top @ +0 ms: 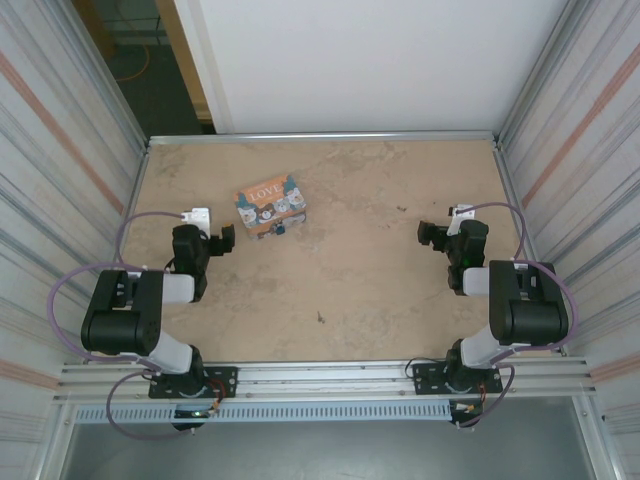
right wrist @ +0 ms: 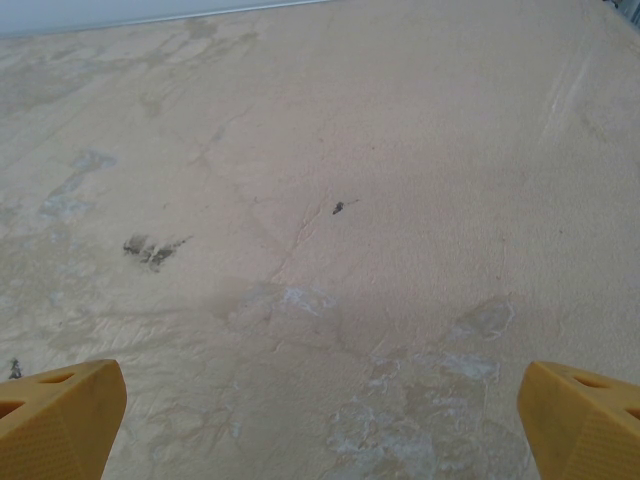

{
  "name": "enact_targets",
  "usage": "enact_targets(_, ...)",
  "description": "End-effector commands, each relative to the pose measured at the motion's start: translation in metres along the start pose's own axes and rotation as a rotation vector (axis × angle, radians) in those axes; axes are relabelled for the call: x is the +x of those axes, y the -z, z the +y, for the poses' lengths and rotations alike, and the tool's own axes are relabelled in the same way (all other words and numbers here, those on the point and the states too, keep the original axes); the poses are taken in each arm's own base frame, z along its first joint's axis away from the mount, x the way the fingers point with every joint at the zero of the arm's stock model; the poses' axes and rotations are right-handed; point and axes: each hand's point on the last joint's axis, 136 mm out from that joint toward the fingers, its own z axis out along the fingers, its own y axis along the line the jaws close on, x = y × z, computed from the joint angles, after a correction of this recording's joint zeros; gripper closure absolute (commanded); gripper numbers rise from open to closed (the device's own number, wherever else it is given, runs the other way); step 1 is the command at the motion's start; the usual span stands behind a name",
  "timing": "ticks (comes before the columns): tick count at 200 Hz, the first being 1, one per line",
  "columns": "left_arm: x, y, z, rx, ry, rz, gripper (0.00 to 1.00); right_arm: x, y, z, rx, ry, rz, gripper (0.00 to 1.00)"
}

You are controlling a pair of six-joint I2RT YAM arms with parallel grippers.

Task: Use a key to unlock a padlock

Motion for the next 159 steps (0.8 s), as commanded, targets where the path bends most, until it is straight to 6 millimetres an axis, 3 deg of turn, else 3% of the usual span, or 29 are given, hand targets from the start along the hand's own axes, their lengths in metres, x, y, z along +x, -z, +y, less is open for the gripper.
enact_targets(1, -0.01, -0.002, 0.001, 0.001, -0.012, -0.026, 0.01, -0.006, -0.002, -0.001, 0.007, -0.016, -0.011, 0.01)
enact_targets(51, -0.024, 0.015, 0.006, -0.02, 0.002, -0.067, 0.01, -0.021, 0.008, 0.003, -0.018, -0.016, -0.012, 0.01)
enact_targets(103, -0.063, 0.044, 0.02, -0.079, 0.079, -0.109, 0.01, -0.048, 0.033, 0.01, -0.049, -0.13, 0.026, 0.01)
enact_targets(126, -0.072, 0.048, 0.013, -0.029, 0.163, -0.017, 0.01, -0.063, 0.047, 0.036, -0.162, -0.256, 0.076, 0.01)
enact_targets(159, -0.072, 0.049, -0.004, 0.06, 0.349, 0.136, 0.01, -0.08, 0.064, 0.102, -0.307, -0.31, 0.115, 0.01)
